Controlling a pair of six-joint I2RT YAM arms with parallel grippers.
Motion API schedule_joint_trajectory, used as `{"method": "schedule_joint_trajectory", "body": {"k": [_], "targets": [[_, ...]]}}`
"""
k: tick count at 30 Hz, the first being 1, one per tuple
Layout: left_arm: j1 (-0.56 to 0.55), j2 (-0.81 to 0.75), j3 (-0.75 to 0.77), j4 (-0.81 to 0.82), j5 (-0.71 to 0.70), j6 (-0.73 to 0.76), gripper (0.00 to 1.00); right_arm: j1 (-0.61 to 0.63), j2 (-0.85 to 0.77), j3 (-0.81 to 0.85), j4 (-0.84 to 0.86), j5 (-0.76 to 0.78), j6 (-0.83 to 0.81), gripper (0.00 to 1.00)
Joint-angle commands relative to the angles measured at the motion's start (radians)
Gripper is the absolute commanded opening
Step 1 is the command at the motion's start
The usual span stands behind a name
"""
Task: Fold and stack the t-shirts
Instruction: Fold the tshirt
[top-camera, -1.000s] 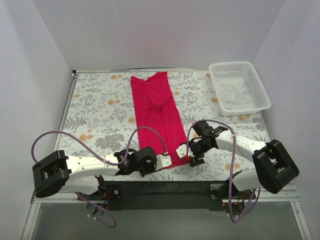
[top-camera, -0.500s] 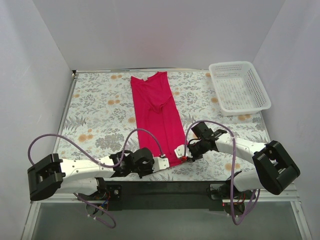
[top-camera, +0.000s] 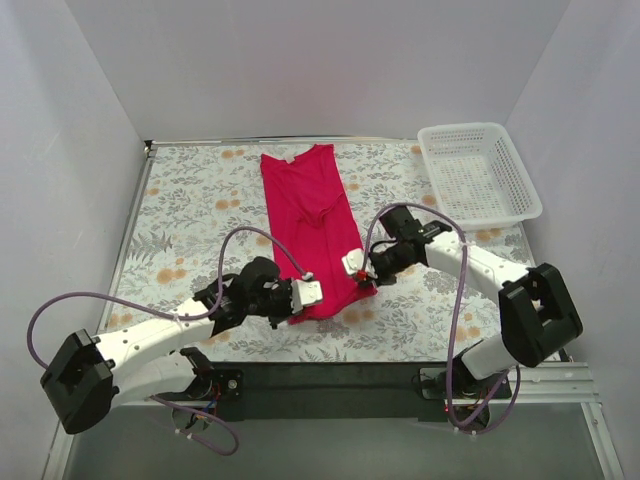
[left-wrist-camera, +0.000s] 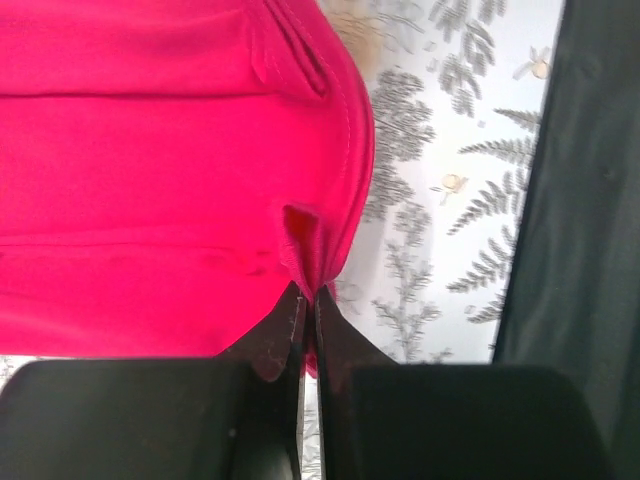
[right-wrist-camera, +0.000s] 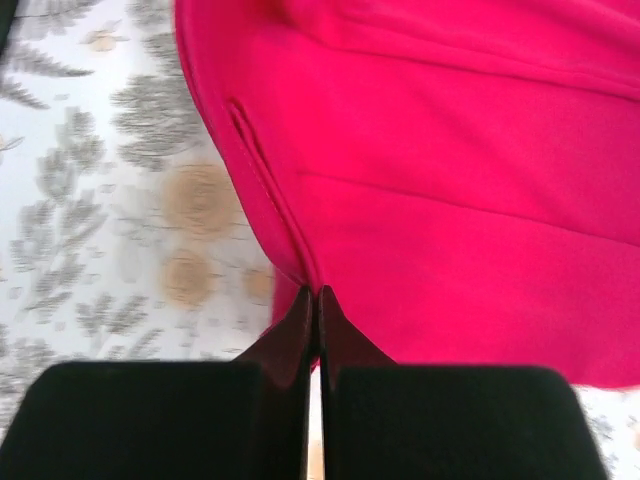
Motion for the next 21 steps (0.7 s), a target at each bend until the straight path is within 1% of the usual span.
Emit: {"method": "schedule_joint_trajectory", "body": {"k": [1, 2, 3, 5, 6, 7, 8, 9, 11, 12, 13, 14, 16, 21], "targets": [[0.118, 0.043, 0.084, -0.024, 0.181, 0.100, 0.00, -0.073, 0.085, 0.138, -0.061, -0.080, 0.002, 0.01], [0.148, 0.067, 0.096, -0.017, 0.197, 0.126, 0.00, -0.087, 0.111, 0.208, -0.069, -0.081, 0.007, 0.01], [0.204, 0.080, 0.106, -0.006, 0.210, 0.140, 0.00, -0.113, 0.166, 0.239, -0.077, -0.078, 0.010, 0.01], [0.249, 0.142, 0.159, 0.008, 0.241, 0.178, 0.00, -0.129, 0.217, 0.310, -0.097, -0.078, 0.021, 0.01], [0.272, 0.173, 0.187, -0.001, 0.249, 0.216, 0.00, -0.138, 0.241, 0.377, -0.098, -0.077, 0.030, 0.01], [0.319, 0.205, 0.254, -0.026, 0.260, 0.247, 0.00, -0.139, 0.290, 0.409, -0.101, -0.075, 0.042, 0.01], [0.342, 0.271, 0.285, -0.038, 0.282, 0.266, 0.00, -0.141, 0.313, 0.440, -0.103, -0.072, 0.059, 0.01], [0.385, 0.299, 0.317, -0.041, 0.289, 0.295, 0.00, -0.144, 0.364, 0.512, -0.103, -0.071, 0.074, 0.01], [0.425, 0.356, 0.397, -0.035, 0.303, 0.310, 0.00, -0.150, 0.418, 0.587, -0.104, -0.072, 0.119, 0.01], [0.459, 0.414, 0.421, -0.035, 0.316, 0.323, 0.00, -0.156, 0.466, 0.618, -0.103, -0.080, 0.131, 0.01], [0.476, 0.449, 0.447, -0.044, 0.323, 0.344, 0.00, -0.158, 0.491, 0.688, -0.103, -0.078, 0.145, 0.01], [0.491, 0.479, 0.504, -0.052, 0.327, 0.355, 0.00, -0.159, 0.516, 0.721, -0.103, -0.077, 0.162, 0.01], [0.528, 0.558, 0.555, -0.079, 0.332, 0.385, 0.00, -0.161, 0.580, 0.805, -0.103, -0.075, 0.193, 0.01], [0.579, 0.664, 0.658, -0.072, 0.329, 0.413, 0.00, -0.167, 0.697, 0.948, -0.103, -0.057, 0.243, 0.01]]}}
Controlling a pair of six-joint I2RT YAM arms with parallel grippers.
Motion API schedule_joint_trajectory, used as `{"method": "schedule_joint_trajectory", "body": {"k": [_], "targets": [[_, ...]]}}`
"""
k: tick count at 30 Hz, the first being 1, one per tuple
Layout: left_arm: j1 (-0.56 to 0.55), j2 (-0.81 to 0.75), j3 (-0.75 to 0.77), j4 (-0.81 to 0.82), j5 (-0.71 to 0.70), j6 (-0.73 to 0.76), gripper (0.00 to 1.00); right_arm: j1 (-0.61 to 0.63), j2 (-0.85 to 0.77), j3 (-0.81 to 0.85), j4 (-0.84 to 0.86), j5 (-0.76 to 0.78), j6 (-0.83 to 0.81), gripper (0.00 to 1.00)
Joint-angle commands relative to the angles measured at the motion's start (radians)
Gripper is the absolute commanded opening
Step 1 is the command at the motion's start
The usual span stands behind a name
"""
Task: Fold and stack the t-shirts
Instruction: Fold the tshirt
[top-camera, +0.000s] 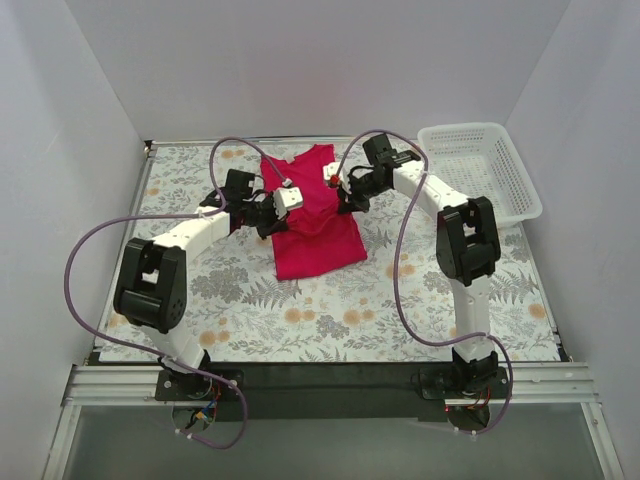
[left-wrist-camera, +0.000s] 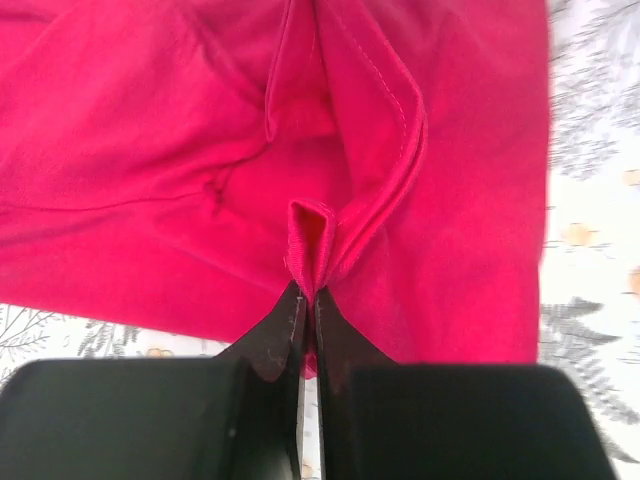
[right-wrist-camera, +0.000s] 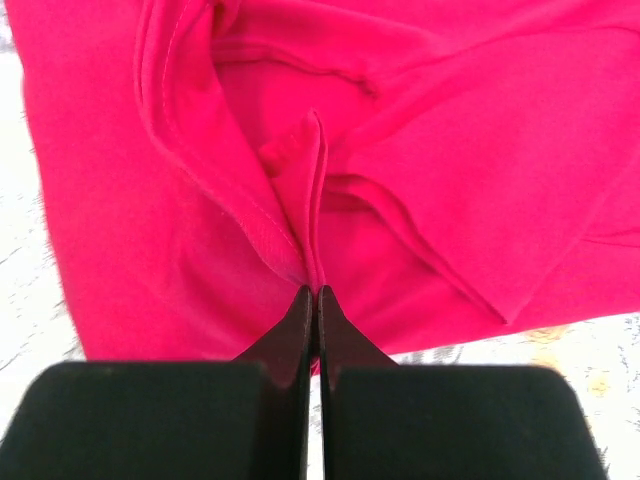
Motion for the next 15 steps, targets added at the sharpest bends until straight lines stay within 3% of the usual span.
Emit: {"method": "schedule_joint_trajectory", "body": {"k": [1, 15], "targets": [[0.025, 0.044, 0.073, -0.017, 0.028, 0.064, 0.00, -0.010, 0.052, 0.116, -0.014, -0.008, 0.075, 0.01], [0.066, 0.168, 0.176, 0.100, -0.008, 0.053, 0.00, -0.039, 0.163, 0.258, 0.009, 0.030, 0.170, 0.01]]}}
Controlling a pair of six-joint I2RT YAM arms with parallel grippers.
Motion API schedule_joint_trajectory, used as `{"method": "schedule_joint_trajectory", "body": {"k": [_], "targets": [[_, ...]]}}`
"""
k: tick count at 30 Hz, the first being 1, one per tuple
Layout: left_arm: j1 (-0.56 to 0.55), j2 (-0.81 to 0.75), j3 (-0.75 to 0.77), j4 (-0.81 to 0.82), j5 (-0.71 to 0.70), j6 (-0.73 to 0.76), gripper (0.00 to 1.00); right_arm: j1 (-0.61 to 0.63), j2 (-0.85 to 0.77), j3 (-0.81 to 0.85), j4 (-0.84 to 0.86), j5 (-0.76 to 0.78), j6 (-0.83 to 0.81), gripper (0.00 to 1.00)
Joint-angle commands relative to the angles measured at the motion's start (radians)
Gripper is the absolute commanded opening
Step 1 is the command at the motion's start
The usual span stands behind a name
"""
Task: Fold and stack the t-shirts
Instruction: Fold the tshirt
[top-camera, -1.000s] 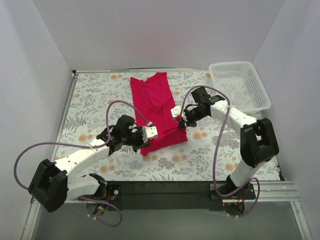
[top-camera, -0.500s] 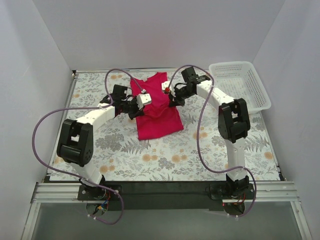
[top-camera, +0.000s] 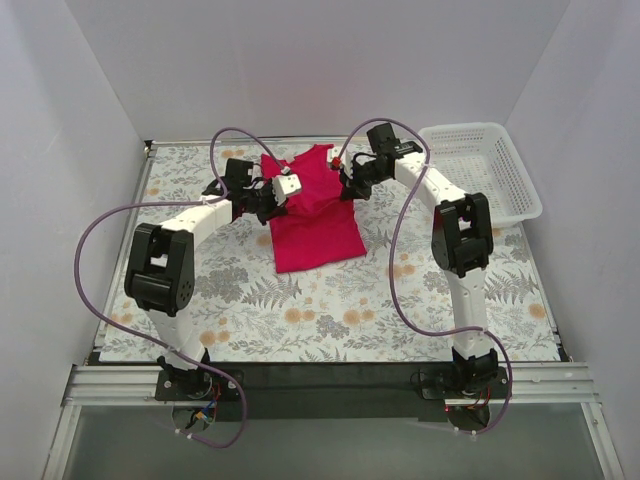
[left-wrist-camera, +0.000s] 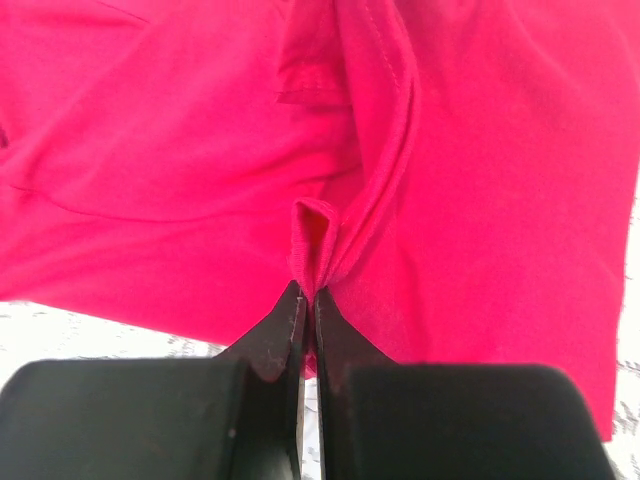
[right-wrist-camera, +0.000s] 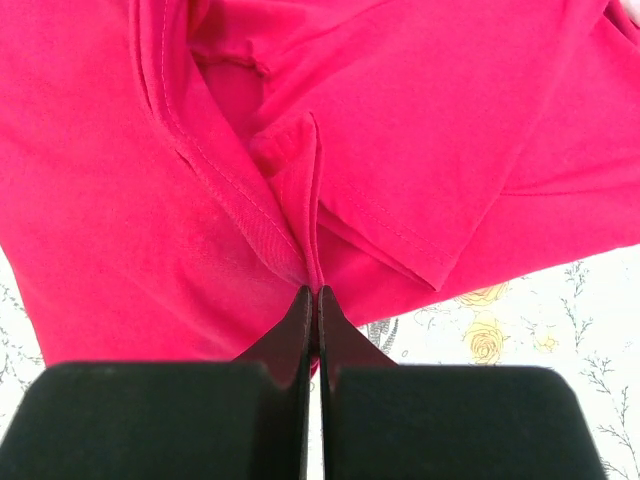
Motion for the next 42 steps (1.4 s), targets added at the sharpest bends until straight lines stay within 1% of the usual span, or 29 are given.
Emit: {"method": "schedule_joint_trajectory", "body": {"k": [1, 9, 10, 11, 12, 13, 14, 15, 16, 17, 18, 20, 21, 24, 26, 27, 28, 29, 30, 31, 32, 33, 34, 35, 36, 37, 38, 39, 42], "targets": [[0.011, 0.020, 0.053, 0.046, -0.003, 0.010, 0.00, -0.002, 0.027, 0.054, 0.012, 0.003, 0.044, 0.01], [0.017, 0.085, 0.085, 0.078, -0.037, -0.020, 0.00, -0.002, 0.057, 0.071, 0.062, 0.037, 0.116, 0.02], [0.017, 0.089, 0.084, 0.086, -0.048, -0.023, 0.00, -0.002, 0.055, 0.065, 0.109, 0.045, 0.174, 0.03], [0.017, 0.100, 0.084, 0.095, -0.062, -0.038, 0.01, -0.002, 0.052, 0.050, 0.137, 0.069, 0.203, 0.12], [0.017, 0.101, 0.079, 0.122, -0.078, -0.053, 0.14, -0.003, 0.047, 0.043, 0.160, 0.081, 0.231, 0.19], [0.017, 0.103, 0.078, 0.139, -0.092, -0.069, 0.21, -0.002, 0.040, 0.031, 0.192, 0.101, 0.330, 0.38], [0.017, 0.100, 0.076, 0.158, -0.126, -0.084, 0.26, 0.000, 0.032, 0.014, 0.296, 0.132, 0.389, 0.48], [0.017, 0.097, 0.076, 0.181, -0.141, -0.142, 0.33, -0.002, 0.017, -0.013, 0.332, 0.202, 0.442, 0.50], [0.017, 0.092, 0.072, 0.232, -0.158, -0.164, 0.53, -0.002, 0.008, -0.027, 0.370, 0.232, 0.478, 0.53], [0.017, 0.085, 0.070, 0.254, -0.210, -0.193, 0.59, 0.000, -0.002, -0.044, 0.410, 0.271, 0.581, 0.57], [0.017, 0.072, 0.072, 0.273, -0.224, -0.211, 0.60, 0.001, -0.009, -0.049, 0.461, 0.364, 0.620, 0.58], [0.017, 0.054, 0.069, 0.314, -0.253, -0.243, 0.60, 0.000, -0.014, -0.033, 0.467, 0.397, 0.654, 0.58], [0.016, 0.043, 0.065, 0.326, -0.297, -0.250, 0.60, 0.001, -0.023, -0.035, 0.481, 0.428, 0.683, 0.56], [0.016, -0.010, 0.047, 0.337, -0.348, -0.277, 0.60, 0.000, -0.061, -0.066, 0.481, 0.401, 0.679, 0.55], [0.016, -0.072, 0.036, 0.287, -0.350, -0.354, 0.60, -0.003, -0.097, -0.108, 0.422, 0.309, 0.598, 0.55], [0.016, -0.093, 0.032, 0.249, -0.347, -0.407, 0.60, -0.011, -0.133, -0.122, 0.373, 0.128, 0.510, 0.55], [0.016, -0.139, 0.027, 0.172, -0.298, -0.455, 0.60, -0.013, -0.156, -0.139, 0.260, 0.050, 0.361, 0.56], [0.014, -0.165, 0.012, 0.140, -0.258, -0.542, 0.60, -0.013, -0.179, -0.194, 0.207, -0.016, 0.266, 0.60], [0.007, -0.190, -0.035, 0.114, -0.217, -0.572, 0.65, -0.013, -0.228, -0.225, 0.134, -0.127, 0.168, 0.62], [-0.007, -0.225, -0.083, 0.075, -0.136, -0.584, 0.69, -0.011, -0.256, -0.271, 0.074, -0.163, -0.060, 0.64], [-0.030, -0.298, -0.135, 0.077, -0.125, -0.558, 0.70, -0.011, -0.285, -0.371, -0.030, -0.188, -0.170, 0.65], [-0.094, -0.343, -0.257, 0.086, -0.115, -0.508, 0.71, -0.008, -0.352, -0.448, -0.037, -0.190, -0.251, 0.66], [-0.140, -0.381, -0.319, 0.098, -0.117, -0.427, 0.72, -0.008, -0.382, -0.510, -0.034, -0.178, -0.337, 0.67], [-0.182, -0.455, -0.379, 0.118, -0.156, -0.358, 0.73, -0.010, -0.408, -0.559, -0.036, -0.149, -0.462, 0.69], [-0.231, -0.481, -0.440, 0.138, -0.164, -0.225, 0.74, -0.008, -0.440, -0.643, -0.034, -0.133, -0.520, 0.69], [-0.237, -0.504, -0.517, 0.162, -0.155, -0.178, 0.74, -0.008, -0.450, -0.668, -0.034, -0.118, -0.561, 0.69], [-0.236, -0.524, -0.548, 0.176, -0.136, -0.141, 0.75, -0.008, -0.457, -0.691, -0.033, -0.110, -0.609, 0.69], [-0.236, -0.530, -0.568, 0.182, -0.138, -0.077, 0.75, -0.010, -0.459, -0.713, -0.030, -0.098, -0.616, 0.68], [-0.236, -0.498, -0.585, 0.192, -0.183, -0.034, 0.72, 0.004, -0.436, -0.713, -0.019, -0.070, -0.599, 0.66]]}}
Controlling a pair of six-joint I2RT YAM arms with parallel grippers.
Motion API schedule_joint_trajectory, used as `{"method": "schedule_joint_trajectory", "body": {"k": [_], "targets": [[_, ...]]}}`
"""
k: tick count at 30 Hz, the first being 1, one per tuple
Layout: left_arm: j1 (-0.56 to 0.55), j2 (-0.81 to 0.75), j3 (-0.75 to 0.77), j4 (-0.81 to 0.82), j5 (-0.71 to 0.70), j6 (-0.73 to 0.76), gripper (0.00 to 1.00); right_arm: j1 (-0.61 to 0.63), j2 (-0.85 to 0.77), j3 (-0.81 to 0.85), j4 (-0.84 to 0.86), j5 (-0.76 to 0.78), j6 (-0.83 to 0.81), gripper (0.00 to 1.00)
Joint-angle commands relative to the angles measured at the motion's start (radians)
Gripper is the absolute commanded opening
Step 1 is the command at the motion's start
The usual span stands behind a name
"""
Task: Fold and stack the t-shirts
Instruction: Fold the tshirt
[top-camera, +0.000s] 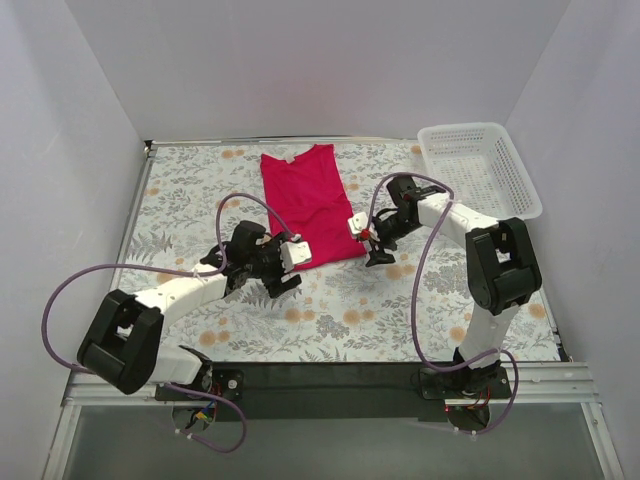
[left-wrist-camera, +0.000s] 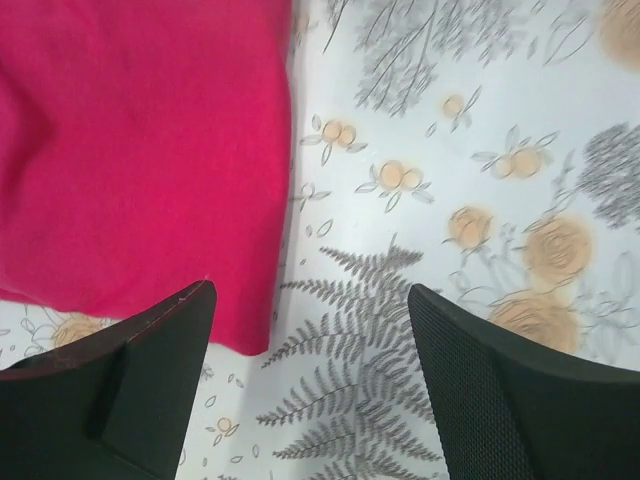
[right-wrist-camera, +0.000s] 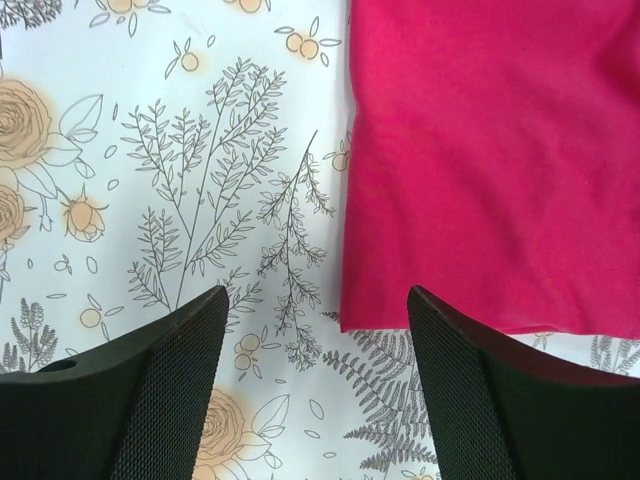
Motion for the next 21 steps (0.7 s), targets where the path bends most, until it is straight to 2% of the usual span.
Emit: {"method": "schedule_joint_trajectory", "body": {"k": [1, 9, 21], "targets": [[0.025, 0.033, -0.004, 0.055, -0.047, 0.168, 0.72, 0.012, 0.017, 0.006, -0.007, 0.010, -0.128, 0.65], [0.025, 0.129, 0.020, 0.098, -0.113, 0.212, 0.70, 0.058, 0.075, 0.013, 0.109, 0.090, -0.023, 0.62], [0.025, 0.224, -0.006, 0.207, -0.176, 0.217, 0.67, 0.070, 0.141, 0.025, 0.177, 0.167, 0.075, 0.49]]}}
